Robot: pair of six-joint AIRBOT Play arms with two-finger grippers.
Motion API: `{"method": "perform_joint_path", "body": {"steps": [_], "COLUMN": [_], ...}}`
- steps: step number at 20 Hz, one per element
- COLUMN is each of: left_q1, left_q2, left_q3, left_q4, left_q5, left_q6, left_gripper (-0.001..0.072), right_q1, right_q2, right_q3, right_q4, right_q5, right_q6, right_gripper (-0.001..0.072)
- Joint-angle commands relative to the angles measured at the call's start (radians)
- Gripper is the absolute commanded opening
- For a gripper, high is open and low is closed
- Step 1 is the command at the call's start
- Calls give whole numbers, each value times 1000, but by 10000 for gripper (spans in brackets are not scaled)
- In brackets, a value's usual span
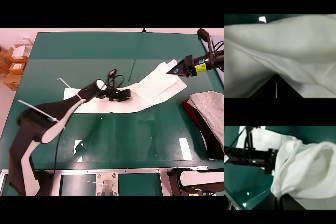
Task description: Fold the shirts.
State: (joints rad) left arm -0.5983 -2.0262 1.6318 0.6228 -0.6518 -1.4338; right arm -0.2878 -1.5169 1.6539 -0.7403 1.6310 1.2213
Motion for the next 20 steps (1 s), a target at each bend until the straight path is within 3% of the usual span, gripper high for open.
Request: {"method": "perform_joint_path", "body": {"steps": [1,4,6,10,11,13,15,20], "left_q1": [-32,-13,46,214,255,340,422,565], "left_q2": [-65,-59,-59,-39,0,97,202,323], "left_q3": [84,146,249,487,484,454,408,401], "left_q4": [-7,-2,39,457,580,826,974,994], "left_q5": [-40,-145,-341,-906,-969,-1017,-1002,-995], "left_q6": [-35,-30,-13,-97,-99,-103,-103,-75], "left_gripper": [23,24,23,23,23,23,24,24], "right_q1": [29,37,51,167,219,351,505,928], "right_q2": [71,71,71,71,69,55,11,-260], "right_q3": [15,15,16,15,14,4,-8,-12], "right_q4": [1,0,9,118,116,116,116,143], "right_q5": [11,10,2,-63,-113,-246,-405,-998], "right_q6": [29,47,72,101,117,134,133,127], "right_gripper": [17,17,17,18,18,18,18,20]}}
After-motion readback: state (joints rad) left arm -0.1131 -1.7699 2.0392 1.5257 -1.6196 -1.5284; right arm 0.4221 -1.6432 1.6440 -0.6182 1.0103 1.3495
